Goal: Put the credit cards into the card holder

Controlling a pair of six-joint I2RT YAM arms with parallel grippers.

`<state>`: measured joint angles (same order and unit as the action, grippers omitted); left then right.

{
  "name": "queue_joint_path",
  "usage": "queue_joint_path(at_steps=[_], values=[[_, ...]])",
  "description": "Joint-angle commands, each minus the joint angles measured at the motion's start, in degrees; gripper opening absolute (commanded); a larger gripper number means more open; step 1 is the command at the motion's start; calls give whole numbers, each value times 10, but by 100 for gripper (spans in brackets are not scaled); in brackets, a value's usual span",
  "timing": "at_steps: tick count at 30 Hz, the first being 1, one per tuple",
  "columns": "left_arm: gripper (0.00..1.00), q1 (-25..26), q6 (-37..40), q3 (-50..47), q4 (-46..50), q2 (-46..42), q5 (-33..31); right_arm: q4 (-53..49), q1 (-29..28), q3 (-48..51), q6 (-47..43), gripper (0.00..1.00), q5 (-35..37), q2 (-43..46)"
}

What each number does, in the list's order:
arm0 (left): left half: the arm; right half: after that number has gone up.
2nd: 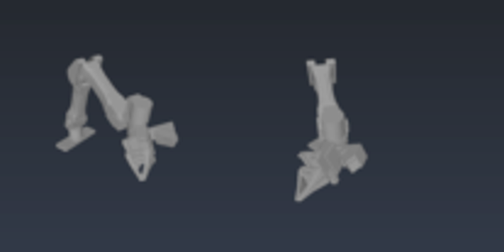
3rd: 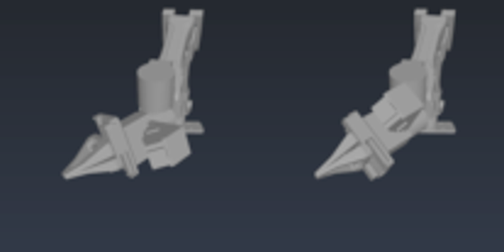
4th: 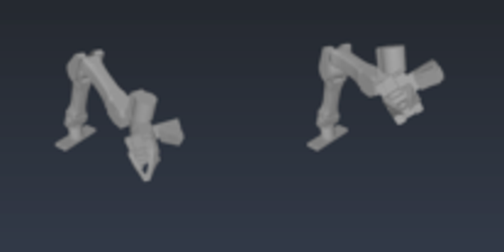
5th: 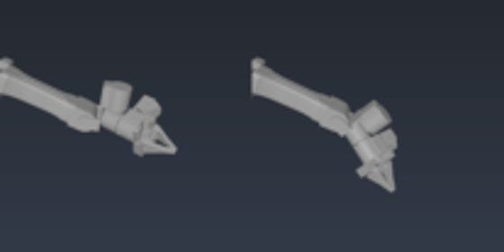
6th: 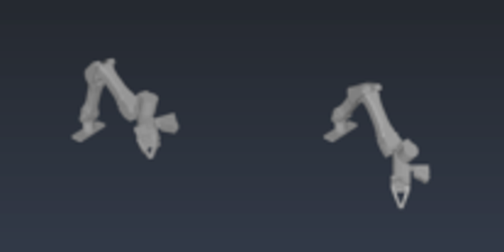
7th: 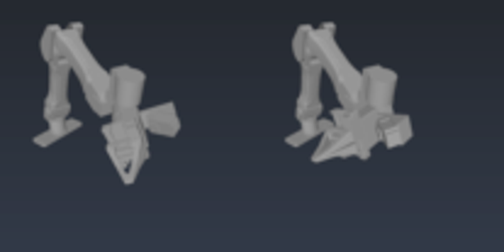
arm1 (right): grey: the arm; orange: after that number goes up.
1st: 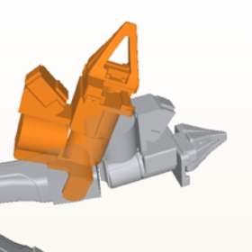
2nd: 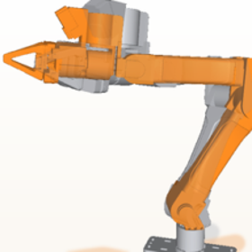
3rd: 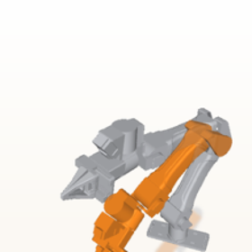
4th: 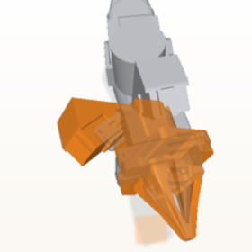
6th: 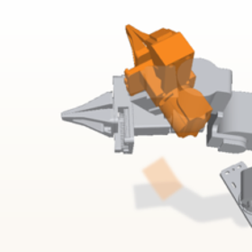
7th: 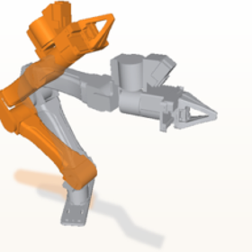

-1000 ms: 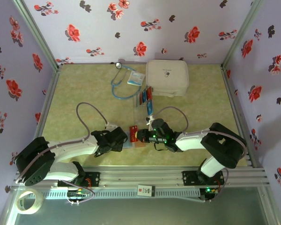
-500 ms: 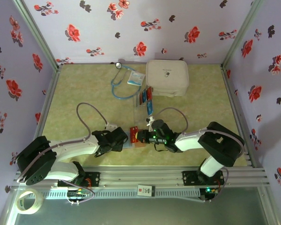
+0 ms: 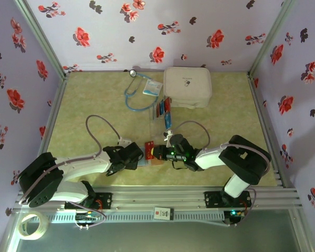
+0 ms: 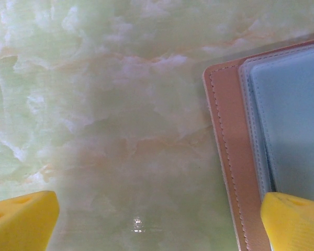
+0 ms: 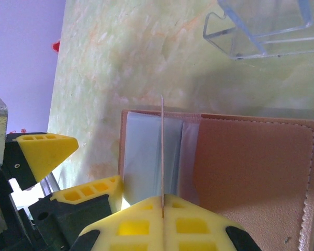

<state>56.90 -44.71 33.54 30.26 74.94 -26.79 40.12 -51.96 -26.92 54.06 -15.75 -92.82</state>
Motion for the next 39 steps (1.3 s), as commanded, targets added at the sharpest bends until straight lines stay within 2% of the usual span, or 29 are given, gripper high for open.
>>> queue_joint_path(at_steps=[1,39], values=[[100,1,-12,-8,9,6,-3,21,4,7,5,0,-10,-3],[100,1,-13,-8,9,4,-3,104,2,30,38,0,-39,-45]])
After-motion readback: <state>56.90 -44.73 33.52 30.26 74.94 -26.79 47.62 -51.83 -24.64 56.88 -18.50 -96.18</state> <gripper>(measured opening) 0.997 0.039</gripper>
